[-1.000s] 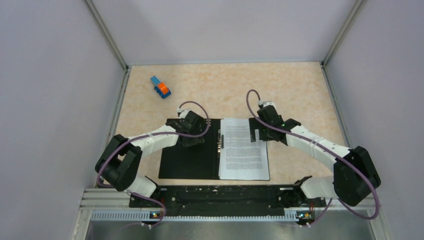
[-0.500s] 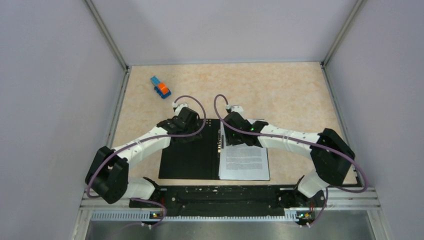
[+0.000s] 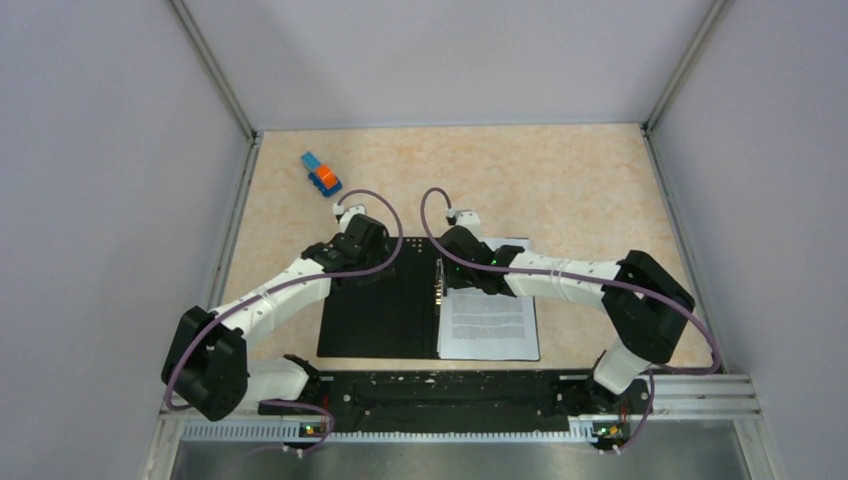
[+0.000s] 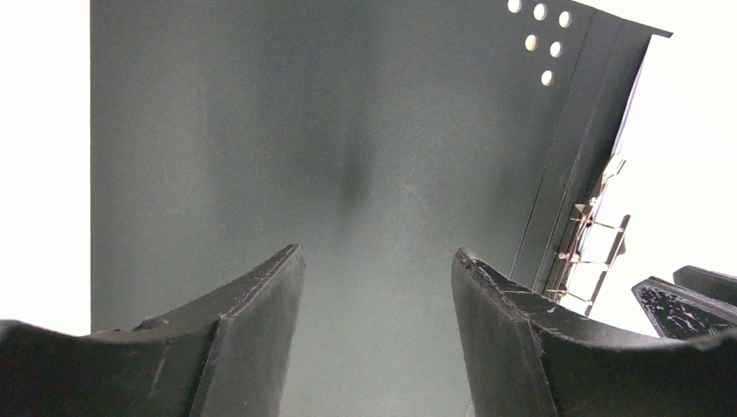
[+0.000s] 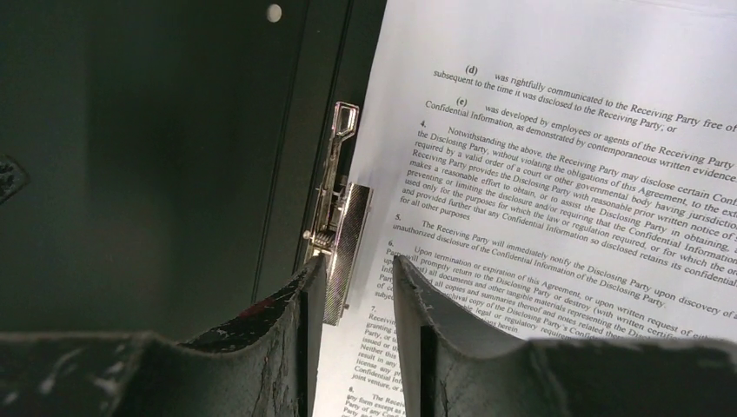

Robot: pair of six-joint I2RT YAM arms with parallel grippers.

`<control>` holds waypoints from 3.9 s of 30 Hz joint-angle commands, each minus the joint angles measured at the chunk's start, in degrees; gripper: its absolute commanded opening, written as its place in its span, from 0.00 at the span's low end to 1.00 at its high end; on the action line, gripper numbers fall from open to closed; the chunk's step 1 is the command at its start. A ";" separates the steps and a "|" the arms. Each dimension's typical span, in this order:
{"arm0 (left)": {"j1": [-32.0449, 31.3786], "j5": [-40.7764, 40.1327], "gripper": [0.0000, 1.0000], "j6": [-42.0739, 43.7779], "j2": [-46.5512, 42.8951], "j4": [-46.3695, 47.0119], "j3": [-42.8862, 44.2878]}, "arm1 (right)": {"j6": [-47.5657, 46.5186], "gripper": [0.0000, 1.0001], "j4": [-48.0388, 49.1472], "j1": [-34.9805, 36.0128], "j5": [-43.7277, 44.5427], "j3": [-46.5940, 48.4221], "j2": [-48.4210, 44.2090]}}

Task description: Put the files into the folder

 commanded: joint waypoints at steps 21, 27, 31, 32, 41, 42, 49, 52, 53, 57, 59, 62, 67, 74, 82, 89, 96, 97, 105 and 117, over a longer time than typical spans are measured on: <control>0.51 -0.35 0.68 0.26 -1.57 1.18 -1.49 | 1.38 0.29 2.95 1.72 -0.22 1.90 4.81; 0.55 -0.25 0.68 0.19 -1.41 1.40 -1.80 | 1.68 0.25 2.96 1.90 -0.36 1.88 5.44; 0.60 -0.23 0.68 0.20 -1.36 1.45 -1.75 | 1.68 0.17 2.85 1.94 -0.13 1.85 5.57; 0.55 -0.17 0.68 0.21 -1.32 1.40 -1.77 | 1.58 0.15 2.65 1.95 0.16 1.79 5.54; 0.61 0.35 0.68 0.03 -1.25 1.26 -1.57 | -4.61 0.02 0.98 -1.92 0.94 -0.28 2.22; 0.63 0.51 0.68 -0.10 -1.01 1.31 -1.59 | -5.47 0.02 0.94 -2.81 0.80 -0.92 1.52; 0.57 2.68 0.68 -1.60 0.77 2.54 -2.04 | -10.21 0.01 1.11 -8.44 -0.52 -4.41 -2.28; 0.45 4.41 0.68 -2.46 2.12 4.09 -3.00 | -12.11 0.01 1.83 -9.67 -1.54 -4.72 -2.89; 0.46 5.05 0.68 -2.86 2.62 4.60 -3.45 | -12.69 0.01 1.92 -9.70 -1.75 -4.58 -2.98; 0.27 4.07 0.68 -4.76 4.51 5.64 -5.25 | -13.18 0.02 1.91 -9.70 -2.79 -4.07 -2.79; 0.27 3.45 0.68 -5.68 5.19 6.25 -6.13 | -13.09 0.04 1.83 -9.70 -3.30 -4.06 -2.91; 0.11 2.45 0.68 -6.26 6.37 6.41 -6.71 | -12.89 0.09 1.65 -9.70 -3.61 -4.09 -3.19; 0.18 1.76 0.68 -7.00 7.74 6.54 -7.11 | -12.29 0.22 1.23 -9.66 -4.09 -4.52 -4.53; 0.17 1.65 0.68 -7.37 8.56 6.72 -6.90 | -11.85 0.26 0.78 -9.70 -3.77 -5.14 -6.28; 0.14 1.54 0.68 -7.31 8.70 6.71 -6.88 | -11.48 0.26 -0.61 -9.70 -2.44 -4.86 -4.59; 0.12 1.61 0.68 -7.46 8.79 6.73 -6.84 | -11.10 0.25 0.02 -9.70 -3.46 -5.14 -3.36; 0.18 1.33 0.68 -8.39 8.71 7.00 -7.15 | -10.53 0.24 0.49 -9.70 -3.69 -5.96 -3.07; 0.11 1.27 0.68 -8.53 8.68 7.06 -7.22 | -10.55 0.24 0.50 -9.70 -3.67 -6.05 -3.03; 0.12 1.07 0.68 -9.58 8.67 7.31 -7.58 | -10.12 0.20 0.86 -9.70 -4.39 -6.54 -2.30; 0.13 -0.02 0.68 -13.64 7.63 7.80 -9.26 | -9.72 0.10 -0.13 -9.70 -4.75 -7.80 -5.45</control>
